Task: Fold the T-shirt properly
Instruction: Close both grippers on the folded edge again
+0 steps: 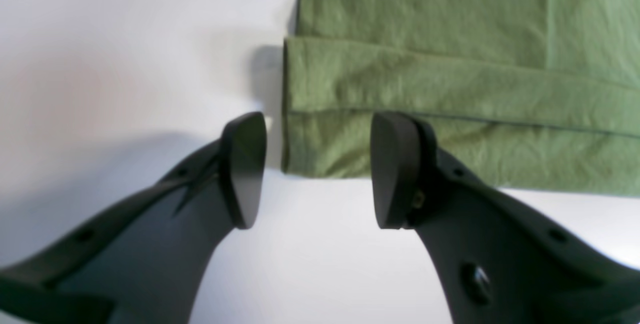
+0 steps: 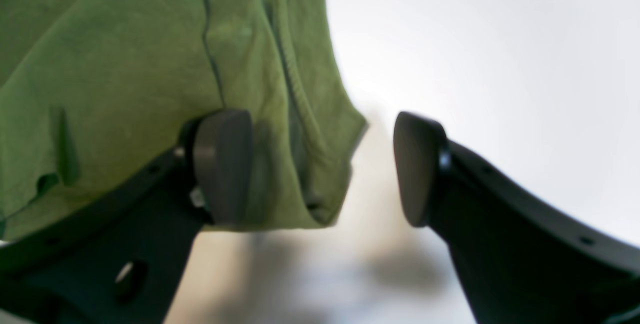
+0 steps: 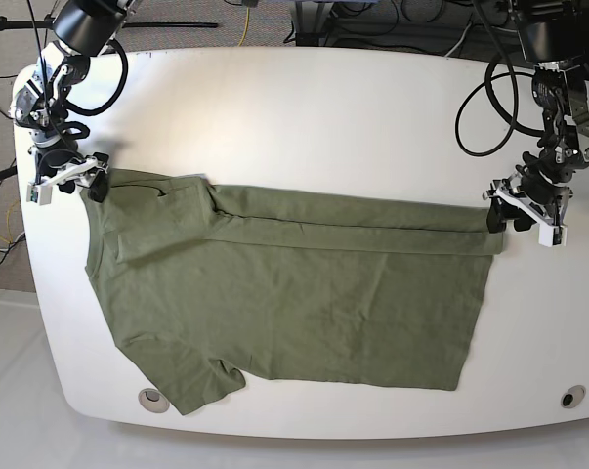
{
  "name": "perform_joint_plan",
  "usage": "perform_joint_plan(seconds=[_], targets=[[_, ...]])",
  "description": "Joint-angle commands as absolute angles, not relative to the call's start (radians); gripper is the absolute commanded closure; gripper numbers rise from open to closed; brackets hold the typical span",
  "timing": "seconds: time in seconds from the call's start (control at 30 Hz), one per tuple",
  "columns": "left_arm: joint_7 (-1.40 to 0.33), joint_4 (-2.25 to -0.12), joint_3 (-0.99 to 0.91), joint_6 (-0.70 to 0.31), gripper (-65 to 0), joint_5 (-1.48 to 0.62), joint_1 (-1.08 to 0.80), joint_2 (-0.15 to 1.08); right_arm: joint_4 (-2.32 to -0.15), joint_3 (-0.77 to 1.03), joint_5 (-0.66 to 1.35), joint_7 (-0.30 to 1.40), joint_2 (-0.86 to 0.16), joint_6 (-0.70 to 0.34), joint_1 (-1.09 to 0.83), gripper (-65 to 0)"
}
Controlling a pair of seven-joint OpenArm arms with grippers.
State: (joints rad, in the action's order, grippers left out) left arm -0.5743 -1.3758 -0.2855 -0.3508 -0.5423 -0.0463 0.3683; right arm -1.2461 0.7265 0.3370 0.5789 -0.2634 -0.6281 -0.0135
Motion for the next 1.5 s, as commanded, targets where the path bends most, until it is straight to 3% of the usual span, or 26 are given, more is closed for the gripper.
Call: perform_joint_plan(seconds=[0.0,0.93,1.27,1.33,1.47], targets=[[-0.546,-1.386,-0.277,-0.353,-30.8,-0.551,-0.035,0.385,-1.245,0.727,0.357,0.563,-0.292,-0.635,0.002,-42.5],[-0.561,-1.366,-0.271,-0.35,-30.7,-0.551,-0.034,0.394,-1.15,0.704,0.355,0.532,-0.291,-0.642,-0.002,-41.4],[-0.563,-1.361,-0.275,-0.348,-30.8,-0.552,-0.035,0.392,-1.15,0.677,0.354,0.518,-0.283,-0.637,-0.005,-24.2],[-0.567,-1.362,-0.277,-0.349,-31.0,-0.551,-0.042,0.392,-1.147,0.676,0.362,0.523,-0.286,-0.639,-0.001,-15.1],[-0.568,-1.358,-0.278,-0.351,-30.8,-0.551,-0.043,0.391,-1.146,0.679,0.364,0.528,-0.286,-0.638,0.0,-8.5]])
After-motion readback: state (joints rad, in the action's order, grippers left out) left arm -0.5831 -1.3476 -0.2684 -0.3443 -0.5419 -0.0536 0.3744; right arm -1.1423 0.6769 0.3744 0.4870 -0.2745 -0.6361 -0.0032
